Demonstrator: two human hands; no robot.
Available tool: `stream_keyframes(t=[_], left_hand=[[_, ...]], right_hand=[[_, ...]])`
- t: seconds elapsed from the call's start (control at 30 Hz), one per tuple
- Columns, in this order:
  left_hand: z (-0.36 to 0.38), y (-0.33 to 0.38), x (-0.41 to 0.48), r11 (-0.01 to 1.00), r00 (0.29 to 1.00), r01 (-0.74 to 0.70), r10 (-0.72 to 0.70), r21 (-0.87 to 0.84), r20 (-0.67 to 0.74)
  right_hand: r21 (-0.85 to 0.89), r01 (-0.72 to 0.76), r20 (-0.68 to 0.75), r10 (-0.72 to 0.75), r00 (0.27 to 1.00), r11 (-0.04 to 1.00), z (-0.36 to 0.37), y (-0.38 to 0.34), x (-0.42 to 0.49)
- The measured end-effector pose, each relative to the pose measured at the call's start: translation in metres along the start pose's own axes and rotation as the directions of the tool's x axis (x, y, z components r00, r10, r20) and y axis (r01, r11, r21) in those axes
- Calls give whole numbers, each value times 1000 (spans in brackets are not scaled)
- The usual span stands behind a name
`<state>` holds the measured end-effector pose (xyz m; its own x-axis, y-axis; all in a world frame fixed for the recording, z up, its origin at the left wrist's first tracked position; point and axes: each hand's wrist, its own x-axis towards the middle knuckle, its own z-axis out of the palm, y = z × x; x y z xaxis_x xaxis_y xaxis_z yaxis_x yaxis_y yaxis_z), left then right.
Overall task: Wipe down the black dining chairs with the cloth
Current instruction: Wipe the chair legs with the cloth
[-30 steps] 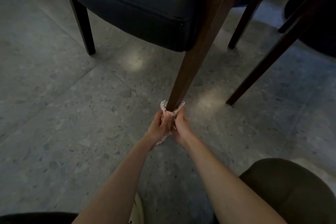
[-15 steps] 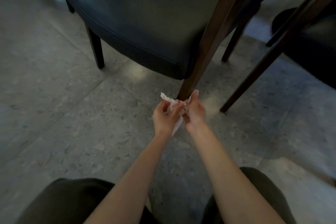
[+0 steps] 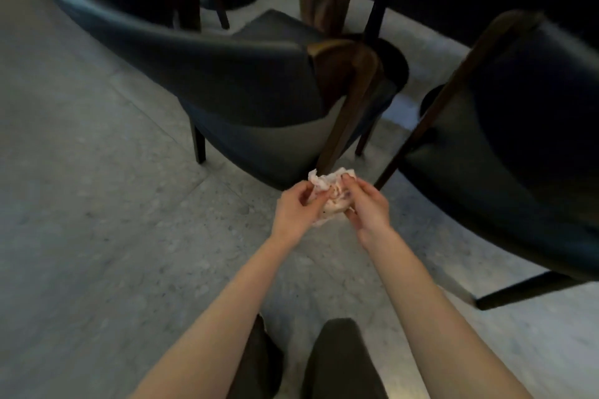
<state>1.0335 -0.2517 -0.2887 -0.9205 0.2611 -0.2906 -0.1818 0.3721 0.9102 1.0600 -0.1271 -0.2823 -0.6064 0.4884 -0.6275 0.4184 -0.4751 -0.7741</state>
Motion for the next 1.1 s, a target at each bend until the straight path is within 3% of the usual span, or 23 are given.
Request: stream_keyframes(t=[0.17,0.47,0.77,0.93,1.1], left_hand=[[-37,107,-56,999,998,-39,41,-27,55],[-95,241,-160,998,996,-54,56,38,-64],[-188,252,-185,985,984,-75,99,156,-151],[-265,242,-162,984,967,-119,145,131,-209],[-370,240,-123,960,957,-196,232,200,-176]], right_hand=[[-118,87,68,-80,995,989,-17,-95,-91],[-396,322,181,-271,945,860,-44,-205,-235],[-480,403,293,-291,911,779,11,-209,-290],[-486,458,356,-310,881,744,87,-207,-299],[-459,511,328,-396,858,727,190,-203,-303]])
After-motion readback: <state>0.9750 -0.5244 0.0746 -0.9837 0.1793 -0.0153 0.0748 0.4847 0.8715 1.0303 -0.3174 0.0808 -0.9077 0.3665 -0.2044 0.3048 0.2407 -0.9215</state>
